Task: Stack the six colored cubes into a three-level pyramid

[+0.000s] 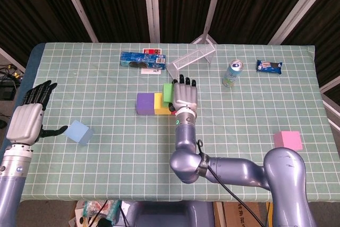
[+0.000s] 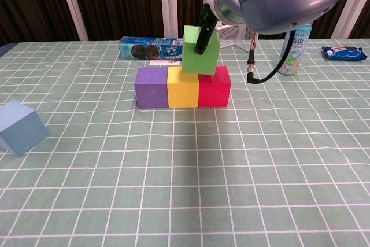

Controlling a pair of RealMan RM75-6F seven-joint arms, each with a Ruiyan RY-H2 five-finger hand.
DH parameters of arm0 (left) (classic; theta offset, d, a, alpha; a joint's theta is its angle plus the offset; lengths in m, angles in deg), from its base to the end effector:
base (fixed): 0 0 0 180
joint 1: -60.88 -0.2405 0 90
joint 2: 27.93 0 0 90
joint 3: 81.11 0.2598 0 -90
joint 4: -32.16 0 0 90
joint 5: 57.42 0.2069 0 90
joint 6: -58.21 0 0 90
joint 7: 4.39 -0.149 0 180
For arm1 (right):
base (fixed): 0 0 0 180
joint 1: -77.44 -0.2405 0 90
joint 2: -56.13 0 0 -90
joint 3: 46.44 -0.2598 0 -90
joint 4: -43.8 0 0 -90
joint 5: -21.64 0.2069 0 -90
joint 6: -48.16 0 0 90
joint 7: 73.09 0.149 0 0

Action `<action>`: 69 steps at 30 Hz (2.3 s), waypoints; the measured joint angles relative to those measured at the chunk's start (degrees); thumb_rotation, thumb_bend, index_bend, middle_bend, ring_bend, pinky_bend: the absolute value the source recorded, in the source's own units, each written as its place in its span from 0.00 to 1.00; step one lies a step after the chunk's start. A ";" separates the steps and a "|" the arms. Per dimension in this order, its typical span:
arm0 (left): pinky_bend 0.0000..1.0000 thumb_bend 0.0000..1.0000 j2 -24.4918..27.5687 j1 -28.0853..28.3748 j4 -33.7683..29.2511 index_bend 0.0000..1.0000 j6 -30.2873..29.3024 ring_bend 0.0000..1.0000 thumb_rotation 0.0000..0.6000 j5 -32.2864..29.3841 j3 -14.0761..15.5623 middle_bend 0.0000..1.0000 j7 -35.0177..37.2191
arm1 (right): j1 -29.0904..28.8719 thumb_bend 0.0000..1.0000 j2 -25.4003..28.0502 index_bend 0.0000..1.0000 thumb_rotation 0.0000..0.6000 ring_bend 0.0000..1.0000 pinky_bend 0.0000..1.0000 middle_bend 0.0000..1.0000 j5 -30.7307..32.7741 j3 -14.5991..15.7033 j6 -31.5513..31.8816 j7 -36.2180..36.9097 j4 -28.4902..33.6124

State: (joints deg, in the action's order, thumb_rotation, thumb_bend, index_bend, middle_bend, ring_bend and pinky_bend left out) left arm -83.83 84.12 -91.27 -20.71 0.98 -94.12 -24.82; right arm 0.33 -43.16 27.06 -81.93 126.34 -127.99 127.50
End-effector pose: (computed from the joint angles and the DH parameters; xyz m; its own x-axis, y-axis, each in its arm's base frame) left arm -0.1839 0.2695 0.1798 0.2749 0.0231 0.9612 0.9614 0.0048 -0.2751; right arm 0.0256 -0.4104 -0.0137 0.2462 -0.3451 0.9057 -0.9410 0.1387 0.3086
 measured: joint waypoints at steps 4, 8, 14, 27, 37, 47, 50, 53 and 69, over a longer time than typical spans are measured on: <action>0.01 0.05 -0.05 0.08 0.12 0.00 0.04 0.00 1.00 -0.26 -0.01 0.00 -0.06 | -0.07 0.38 -1.03 0.43 1.00 0.03 0.00 0.07 -0.45 -0.12 -0.39 -0.42 -1.40; 0.01 0.05 -0.04 0.18 0.26 0.00 0.23 0.00 1.00 -0.69 -0.05 0.00 -0.02 | 0.18 0.38 -1.67 0.43 1.00 0.03 0.00 0.07 -0.70 -0.16 -1.00 -1.12 -2.14; 0.01 0.05 0.04 0.28 0.28 0.00 0.39 0.00 1.00 -0.85 -0.03 0.00 0.04 | 0.45 0.38 -2.46 0.43 1.00 0.03 0.00 0.07 -1.48 0.01 -1.80 -1.95 -3.33; 0.01 0.05 0.12 0.29 0.32 0.00 0.29 0.00 1.00 -0.93 0.01 0.00 0.15 | 0.60 0.39 -3.86 0.43 1.00 0.03 0.00 0.07 -1.84 -0.54 -1.67 -3.74 -4.86; 0.01 0.05 0.03 0.37 0.47 0.00 0.33 0.00 1.00 -0.97 0.09 0.00 0.11 | 0.89 0.38 -4.39 0.43 1.00 0.03 0.00 0.07 -2.32 -1.38 -1.86 -4.63 -5.50; 0.01 0.05 0.04 0.40 0.49 0.00 0.19 0.00 1.00 -1.07 0.05 0.00 0.11 | 1.02 0.38 -4.85 0.43 1.00 0.03 0.00 0.07 -2.64 -2.07 -2.23 -5.42 -5.93; 0.01 0.05 0.06 0.39 0.46 0.00 0.28 0.00 1.00 -1.03 0.14 0.00 0.14 | 1.03 0.38 -5.01 0.43 1.00 0.03 0.00 0.07 -2.57 -2.19 -2.15 -5.78 -6.10; 0.01 0.05 0.10 0.39 0.43 0.00 0.28 0.00 1.00 -0.90 0.18 0.00 0.16 | 1.15 0.38 -5.18 0.43 1.00 0.03 0.00 0.07 -2.64 -2.35 -2.13 -5.78 -6.38; 0.01 0.05 0.21 0.33 0.38 0.00 0.16 0.00 1.00 -0.84 0.15 0.00 0.39 | 1.44 0.38 -5.35 0.43 1.00 0.03 0.00 0.07 -2.78 -3.06 -2.01 -6.88 -6.41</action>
State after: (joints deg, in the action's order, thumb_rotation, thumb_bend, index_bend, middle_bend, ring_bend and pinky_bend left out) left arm -83.63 84.45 -90.90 -20.55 0.14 -93.97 -24.43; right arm 1.77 -48.51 24.28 -84.99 124.33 -134.87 121.09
